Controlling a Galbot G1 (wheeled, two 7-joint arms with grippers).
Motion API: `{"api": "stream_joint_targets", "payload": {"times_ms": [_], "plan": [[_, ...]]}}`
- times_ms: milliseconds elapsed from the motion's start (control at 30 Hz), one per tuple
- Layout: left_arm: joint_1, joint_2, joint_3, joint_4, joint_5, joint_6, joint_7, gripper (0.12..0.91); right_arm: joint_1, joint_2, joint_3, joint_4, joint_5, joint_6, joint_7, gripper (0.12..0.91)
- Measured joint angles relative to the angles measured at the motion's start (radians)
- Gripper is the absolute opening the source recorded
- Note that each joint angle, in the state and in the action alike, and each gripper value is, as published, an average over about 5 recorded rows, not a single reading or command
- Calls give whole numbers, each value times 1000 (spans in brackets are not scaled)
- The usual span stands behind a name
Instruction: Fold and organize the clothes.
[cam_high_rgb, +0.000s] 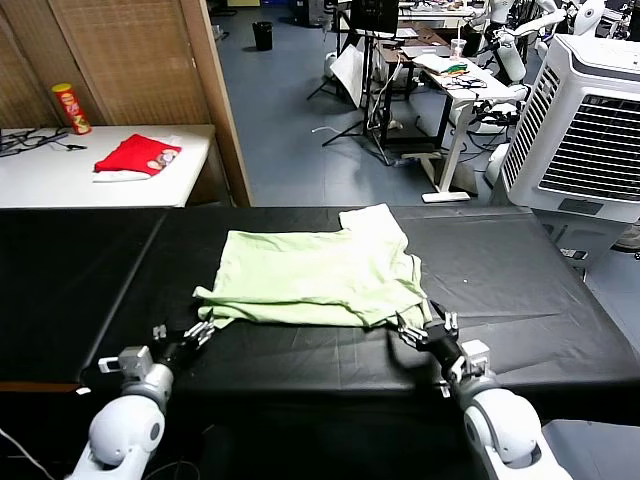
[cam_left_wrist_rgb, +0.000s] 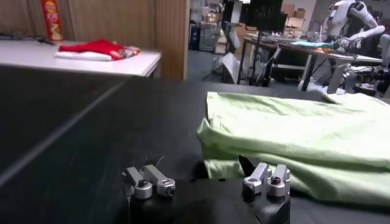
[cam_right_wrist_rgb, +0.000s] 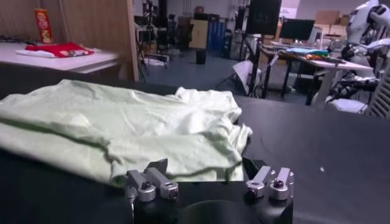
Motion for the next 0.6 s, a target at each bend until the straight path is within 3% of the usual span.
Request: {"api": "stream_joint_targets", "payload": {"times_ms": [300, 367, 533, 600], "plan": [[13, -2, -1, 8, -36, 15, 24, 786, 9, 17, -15, -29, -18, 2, 0, 514], [15, 0, -2, 7, -54, 19, 36, 735, 10, 21, -17, -36, -21, 2, 0, 483], [9, 1, 2, 6, -109, 36, 58, 524, 9, 33, -17, -44, -22, 2, 2, 470], [3, 0, 5, 10, -118, 42, 61, 494, 10, 36, -16, -46, -22, 2, 3, 468]]}}
